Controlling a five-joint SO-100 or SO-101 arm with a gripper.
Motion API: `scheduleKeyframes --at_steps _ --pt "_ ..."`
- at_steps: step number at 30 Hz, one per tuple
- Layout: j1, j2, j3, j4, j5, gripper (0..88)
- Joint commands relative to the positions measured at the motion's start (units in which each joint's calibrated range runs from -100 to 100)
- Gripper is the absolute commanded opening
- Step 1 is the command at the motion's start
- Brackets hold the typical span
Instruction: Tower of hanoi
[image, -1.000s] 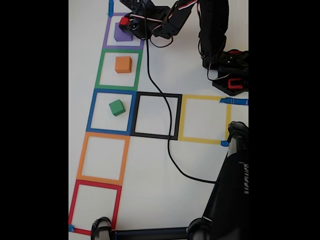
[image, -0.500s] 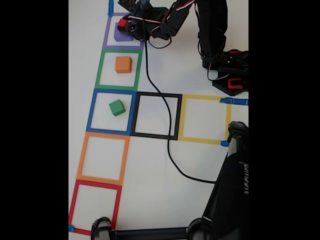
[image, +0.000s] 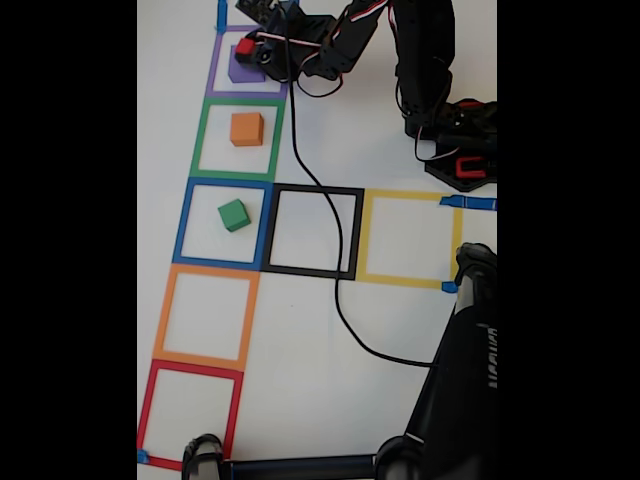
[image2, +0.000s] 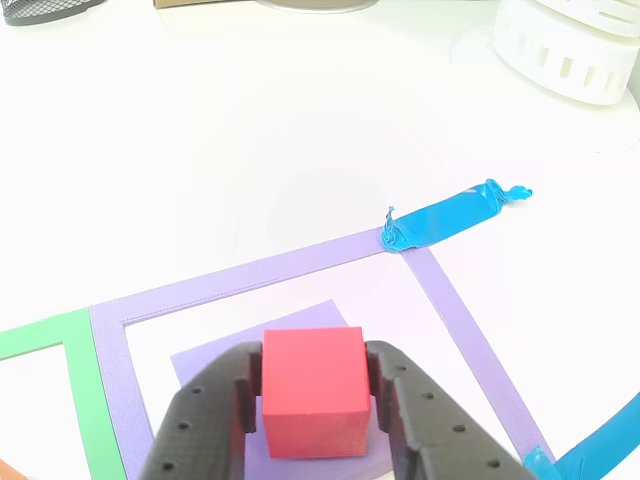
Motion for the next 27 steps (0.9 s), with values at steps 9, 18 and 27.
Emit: scheduleKeyframes --at_steps 9,18,27 --pt "0.57 0.19 -1.89 -2.22 0.36 22.4" --pt "-0.68 -6.67 -0.89 -0.11 0.36 24.5" --pt "-3.36 -30.74 -7.44 33.17 0.36 2.2"
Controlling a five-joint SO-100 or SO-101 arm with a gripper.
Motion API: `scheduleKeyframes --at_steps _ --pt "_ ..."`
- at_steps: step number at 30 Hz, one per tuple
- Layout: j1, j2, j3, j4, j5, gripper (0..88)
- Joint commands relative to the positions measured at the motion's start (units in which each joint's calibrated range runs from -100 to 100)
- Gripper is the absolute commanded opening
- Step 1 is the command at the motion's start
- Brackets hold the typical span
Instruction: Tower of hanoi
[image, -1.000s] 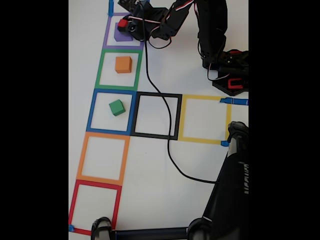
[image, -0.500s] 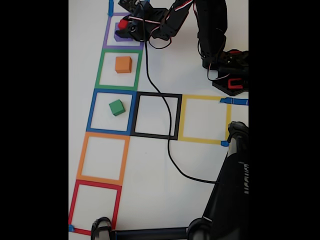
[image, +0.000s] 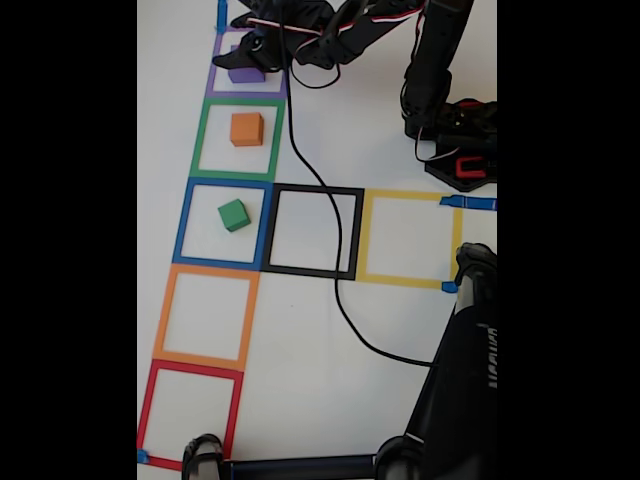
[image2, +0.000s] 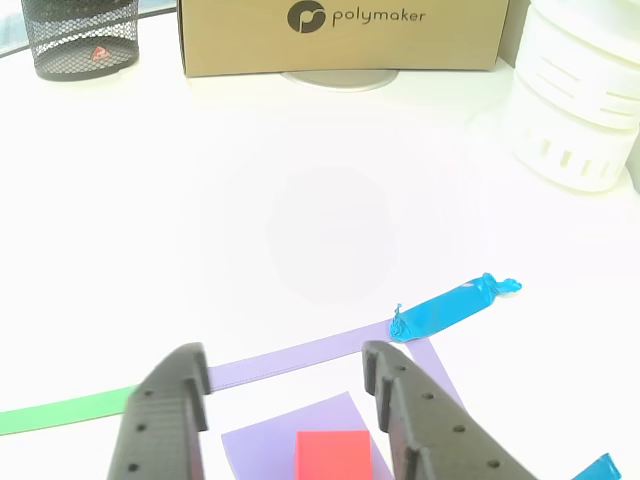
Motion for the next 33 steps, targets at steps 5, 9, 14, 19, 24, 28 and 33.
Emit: scheduleKeyframes --at_steps 5,9,14,19,24,28,33 --pt "-4.86 -18.97 -16.82 36.48 0.0 0.1" --pt "-9.46 -22.6 -26.63 53.97 0.0 0.0" --pt "-17.42 -25.91 -37.91 71.71 0.0 0.0" --pt "-24.89 -28.74 -45.36 84.9 0.0 0.0" --pt "-31.99 -31.49 -52.36 95.67 0.0 0.0" --pt "-37.17 -32.86 -57.54 103.2 0.0 0.0" --pt "-42.06 -33.18 -61.82 109.2 -2.87 0.0"
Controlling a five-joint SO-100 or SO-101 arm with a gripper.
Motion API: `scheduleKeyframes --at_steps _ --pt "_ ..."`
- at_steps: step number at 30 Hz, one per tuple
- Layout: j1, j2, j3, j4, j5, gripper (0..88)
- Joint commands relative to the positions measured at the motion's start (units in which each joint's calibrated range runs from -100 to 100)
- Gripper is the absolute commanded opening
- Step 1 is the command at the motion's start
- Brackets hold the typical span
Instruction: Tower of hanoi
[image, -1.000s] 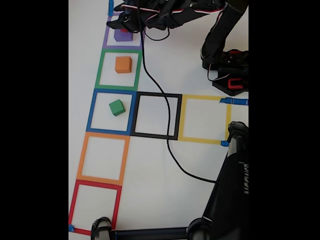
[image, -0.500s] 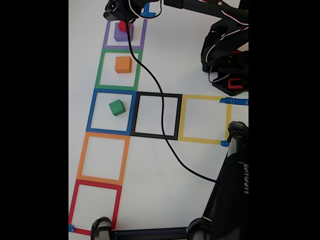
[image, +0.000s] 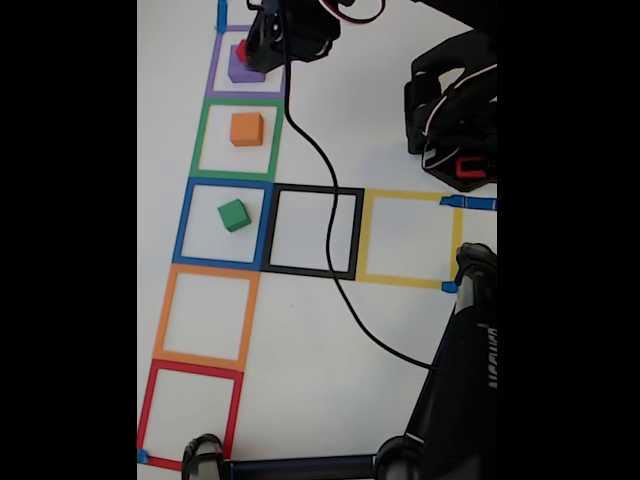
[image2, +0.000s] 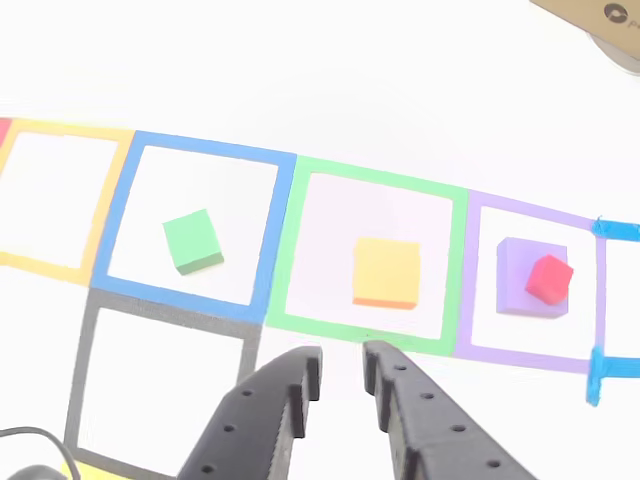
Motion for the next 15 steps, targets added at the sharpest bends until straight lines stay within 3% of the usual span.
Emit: scheduleKeyframes --at_steps 1,6,15 --pt "-3.89 -1.18 -4.99 4.08 -2.3 0.0" --pt "-5.72 -2.4 -5.9 7.0 -5.35 0.0" --pt "-9.94 -11.2 1.74 8.62 -2.81 1.1"
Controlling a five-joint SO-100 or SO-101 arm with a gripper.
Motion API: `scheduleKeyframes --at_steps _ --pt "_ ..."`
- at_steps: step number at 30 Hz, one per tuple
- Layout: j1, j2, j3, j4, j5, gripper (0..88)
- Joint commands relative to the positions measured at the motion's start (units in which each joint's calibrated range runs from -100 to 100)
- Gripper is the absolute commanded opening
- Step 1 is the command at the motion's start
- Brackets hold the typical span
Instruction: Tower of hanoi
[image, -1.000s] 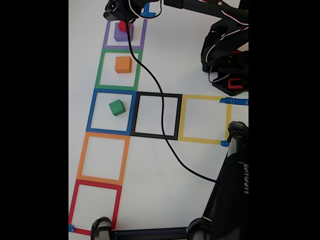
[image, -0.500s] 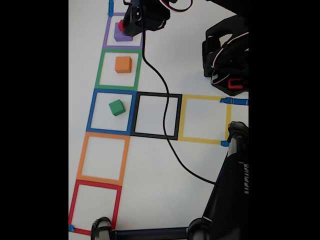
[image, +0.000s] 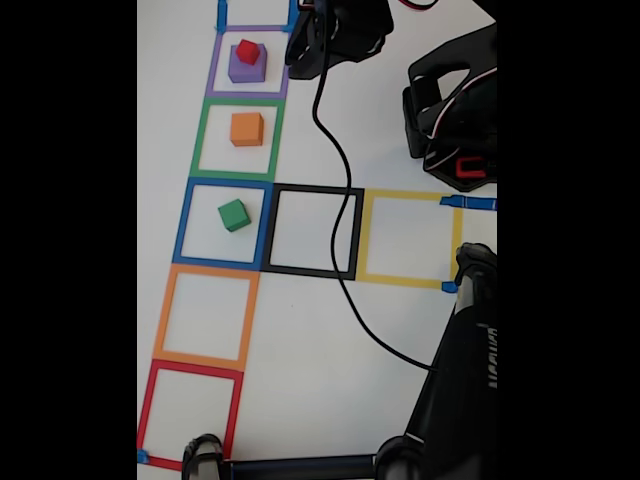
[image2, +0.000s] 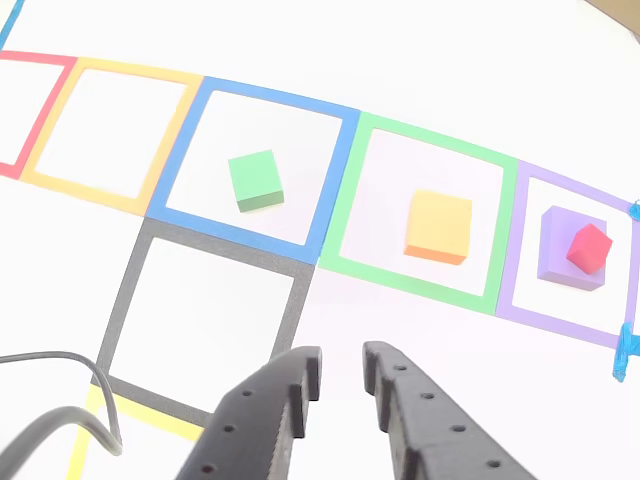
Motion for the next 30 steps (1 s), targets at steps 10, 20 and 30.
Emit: scheduleKeyframes --at_steps 10,20,30 --pt "-2.95 -15.9 29.25 -21.06 5.58 22.7" --pt "-2.37 -16.38 60.34 -54.18 5.58 28.4" --pt "0.31 -8.71 78.25 -83.73 5.58 32.4"
